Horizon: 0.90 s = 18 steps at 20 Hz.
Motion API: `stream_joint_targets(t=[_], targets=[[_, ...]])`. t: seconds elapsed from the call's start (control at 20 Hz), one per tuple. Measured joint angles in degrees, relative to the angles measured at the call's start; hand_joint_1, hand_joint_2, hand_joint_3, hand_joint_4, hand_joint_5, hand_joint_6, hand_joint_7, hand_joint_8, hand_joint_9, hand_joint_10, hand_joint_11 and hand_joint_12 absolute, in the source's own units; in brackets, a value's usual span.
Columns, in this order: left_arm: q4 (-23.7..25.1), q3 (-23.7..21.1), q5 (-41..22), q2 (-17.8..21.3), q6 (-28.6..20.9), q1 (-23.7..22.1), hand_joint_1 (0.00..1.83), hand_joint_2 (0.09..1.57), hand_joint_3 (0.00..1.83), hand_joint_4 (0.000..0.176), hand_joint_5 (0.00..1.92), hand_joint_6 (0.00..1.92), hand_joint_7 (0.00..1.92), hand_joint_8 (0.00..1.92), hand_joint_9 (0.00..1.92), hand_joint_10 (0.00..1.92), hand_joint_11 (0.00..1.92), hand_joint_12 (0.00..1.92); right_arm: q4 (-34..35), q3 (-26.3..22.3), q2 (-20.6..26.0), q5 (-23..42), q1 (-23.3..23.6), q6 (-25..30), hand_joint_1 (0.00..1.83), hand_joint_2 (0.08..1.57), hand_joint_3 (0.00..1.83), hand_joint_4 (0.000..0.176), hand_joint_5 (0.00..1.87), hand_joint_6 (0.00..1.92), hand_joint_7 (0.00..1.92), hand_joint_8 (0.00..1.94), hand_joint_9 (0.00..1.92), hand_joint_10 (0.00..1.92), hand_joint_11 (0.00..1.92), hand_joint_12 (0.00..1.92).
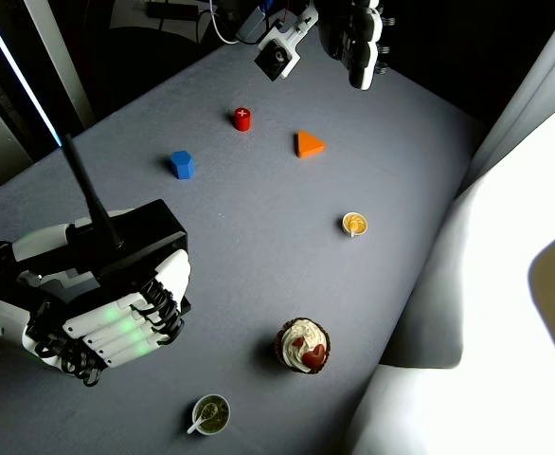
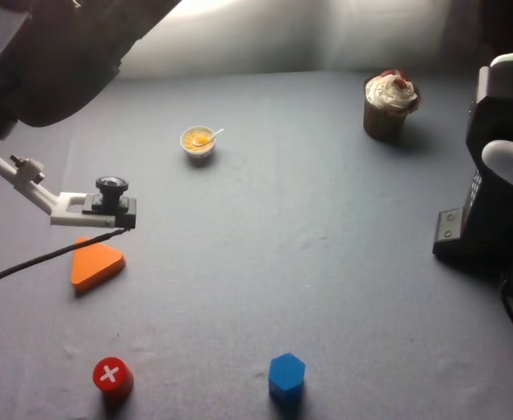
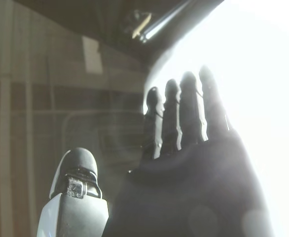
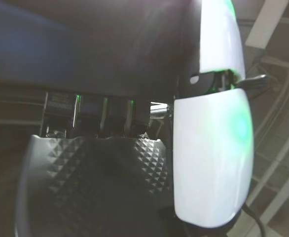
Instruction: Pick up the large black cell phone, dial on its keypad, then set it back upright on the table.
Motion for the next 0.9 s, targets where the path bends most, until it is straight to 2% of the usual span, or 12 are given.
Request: stream_joint_targets(t=[0.1,0.2,0.3,0.45,0.55,0.65,0.9], targets=[[-0.4,0.0,-0.2,0.0,0.0,0.0,0.0,1.16,0.0,0.014,0.2,0.01,0.14,0.0,0.11,0.0,0.0,0.25,-0.2,0.2,-0.2,0.4,0.0,0.1,1.48,1.14,0.0,0.0,0.86,1.05,0.87,0.96,0.86,1.16,0.76,1.59],[-0.4,0.0,-0.3,0.0,0.0,0.0,0.0,1.17,0.0,0.011,0.21,0.0,0.14,0.0,0.11,0.0,0.0,0.28,0.0,0.3,-0.3,0.4,0.0,0.1,1.48,1.14,0.0,0.0,0.87,1.04,0.86,0.96,0.86,1.16,0.77,1.59],[-0.5,0.0,-0.4,0.3,0.0,0.0,0.0,1.17,0.0,0.018,0.19,0.0,0.14,0.0,0.11,0.0,0.0,0.28,0.3,0.3,-0.7,1.2,-0.3,0.1,1.49,1.13,0.0,0.0,0.86,1.03,0.89,0.91,0.91,1.1,0.8,1.56],[-0.5,-0.2,-0.4,0.3,0.0,0.0,0.0,1.16,0.0,0.025,0.19,0.0,0.16,0.0,0.13,0.0,0.0,0.35,0.7,-0.3,-0.7,2.2,-0.9,0.1,1.49,1.13,0.0,0.0,0.85,1.05,0.87,0.94,0.89,1.12,0.81,1.56],[-0.8,-0.9,-0.6,0.3,0.1,0.0,0.0,1.16,0.0,0.02,0.21,0.0,0.17,0.0,0.14,0.0,0.0,0.36,2.2,-0.4,-0.7,2.5,-1.2,0.5,1.49,1.12,0.0,0.0,0.86,1.03,0.9,0.9,0.92,1.09,0.82,1.56],[-0.5,-1.5,-0.9,0.3,0.1,0.0,0.0,1.16,0.0,0.022,0.19,0.0,0.14,0.0,0.11,0.0,0.0,0.3,3.4,-0.7,-0.7,2.7,-1.4,0.8,1.49,1.12,0.0,0.0,0.86,1.02,0.92,0.87,0.92,1.09,0.81,1.56],[-0.6,-1.6,-1.3,0.3,0.2,0.0,0.0,1.16,0.0,0.022,0.18,0.0,0.14,0.0,0.11,0.0,0.0,0.3,3.6,-0.8,-0.7,2.9,-1.5,0.7,1.49,1.13,0.0,0.0,0.83,1.07,0.9,0.89,0.91,1.09,0.82,1.56]])
